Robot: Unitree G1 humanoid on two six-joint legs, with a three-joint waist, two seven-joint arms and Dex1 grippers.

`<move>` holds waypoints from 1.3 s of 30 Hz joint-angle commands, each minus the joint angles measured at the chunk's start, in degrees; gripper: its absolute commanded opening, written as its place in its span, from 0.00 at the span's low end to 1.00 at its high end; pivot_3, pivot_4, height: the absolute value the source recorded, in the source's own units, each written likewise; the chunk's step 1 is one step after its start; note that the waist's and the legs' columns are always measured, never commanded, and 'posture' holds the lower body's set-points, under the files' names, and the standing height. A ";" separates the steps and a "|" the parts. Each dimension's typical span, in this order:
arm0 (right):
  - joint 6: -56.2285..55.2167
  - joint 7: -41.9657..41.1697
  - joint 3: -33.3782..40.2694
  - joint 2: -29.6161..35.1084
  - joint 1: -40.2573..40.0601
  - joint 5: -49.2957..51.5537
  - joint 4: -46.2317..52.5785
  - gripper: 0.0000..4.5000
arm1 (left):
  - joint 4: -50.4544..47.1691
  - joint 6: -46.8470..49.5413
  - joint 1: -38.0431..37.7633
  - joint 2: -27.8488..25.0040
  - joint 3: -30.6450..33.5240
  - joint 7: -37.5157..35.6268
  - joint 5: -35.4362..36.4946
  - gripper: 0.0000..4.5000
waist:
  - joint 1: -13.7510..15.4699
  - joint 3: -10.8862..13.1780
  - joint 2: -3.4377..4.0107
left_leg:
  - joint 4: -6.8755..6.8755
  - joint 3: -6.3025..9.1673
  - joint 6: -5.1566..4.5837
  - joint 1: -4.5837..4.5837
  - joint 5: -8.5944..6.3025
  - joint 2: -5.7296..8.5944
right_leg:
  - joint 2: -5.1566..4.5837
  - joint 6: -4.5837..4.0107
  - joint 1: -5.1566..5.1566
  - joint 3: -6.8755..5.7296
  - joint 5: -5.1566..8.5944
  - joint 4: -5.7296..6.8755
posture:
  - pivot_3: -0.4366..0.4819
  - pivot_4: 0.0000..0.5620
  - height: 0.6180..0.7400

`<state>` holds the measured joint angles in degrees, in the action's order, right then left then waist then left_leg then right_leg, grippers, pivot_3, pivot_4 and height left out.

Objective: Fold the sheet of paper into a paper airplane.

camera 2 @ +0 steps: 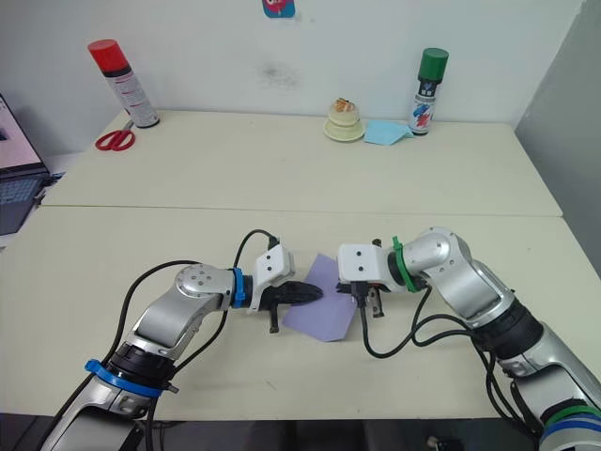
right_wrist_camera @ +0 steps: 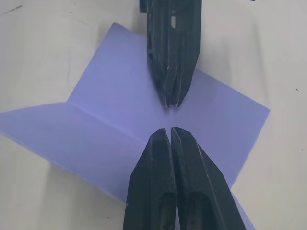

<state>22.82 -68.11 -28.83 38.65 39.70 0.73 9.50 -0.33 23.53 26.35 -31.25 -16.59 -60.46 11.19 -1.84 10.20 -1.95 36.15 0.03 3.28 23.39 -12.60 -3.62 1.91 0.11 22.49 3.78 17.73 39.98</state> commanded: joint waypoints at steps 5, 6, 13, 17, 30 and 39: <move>-4.71 0.11 1.19 1.16 -2.87 -2.38 -2.52 0.03 | 0.58 -1.04 -1.17 0.21 -0.03 1.08 -1.42 0.00 | -0.01 0.00 0.00 | 0.00 0.01 0.00 -0.01 0.00 -0.01 | 0.00 0.00 0.00 -0.01 0.00 0.01 | 0.48 0.27 0.98; -5.55 0.44 1.25 1.31 -3.64 -2.79 -3.18 0.03 | 1.20 -1.23 -1.21 0.28 0.05 1.49 -1.81 0.00 | -0.01 0.00 0.00 | 0.00 0.02 0.00 -0.01 0.00 -0.01 | 0.00 0.00 0.00 -0.02 0.00 0.02 | 0.48 0.27 0.98; -6.36 4.54 3.75 1.96 -10.58 -3.86 -4.29 0.03 | 4.85 -2.56 -2.43 0.30 0.69 3.51 -3.14 0.00 | -0.01 -0.01 0.00 | 0.03 -0.04 0.00 -0.16 0.00 0.01 | -0.01 0.01 -0.16 0.04 0.00 0.02 | 0.48 0.27 0.98; -7.49 7.30 5.49 2.55 -14.89 -4.62 -5.20 0.03 | 5.50 -3.06 -3.03 0.66 0.90 4.27 -2.99 0.00 | -0.01 -0.13 -0.03 | 0.01 -0.04 0.00 -0.51 0.00 0.00 | -0.01 0.22 -0.47 0.06 0.12 0.02 | 0.48 0.27 0.98; 10.20 17.87 16.83 -8.43 -18.86 4.73 -3.13 0.03 | 10.73 -4.37 1.60 5.13 -0.30 4.86 -4.35 0.00 | 0.01 -0.20 -0.05 | 0.09 -0.07 -0.01 -0.54 0.02 0.04 | 0.00 0.38 -0.54 0.14 0.03 0.03 | 0.48 0.27 0.98; 20.88 22.97 24.23 -10.06 -22.70 12.71 8.13 0.57 | 7.13 -4.86 0.38 8.36 -2.48 4.75 -4.79 0.00 | 0.04 -0.20 -0.05 | 0.05 -0.11 -0.02 -0.44 0.01 0.05 | -0.01 0.36 -0.46 0.18 0.01 -0.01 | 0.48 0.27 0.98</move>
<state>42.63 -47.03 -6.74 28.66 17.26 12.45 13.91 8.71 18.48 27.53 -23.25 -17.96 -55.68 6.80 -1.80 10.00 -2.00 36.20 -0.08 3.26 22.96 -12.59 -3.56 1.90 0.47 22.03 3.97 17.75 39.97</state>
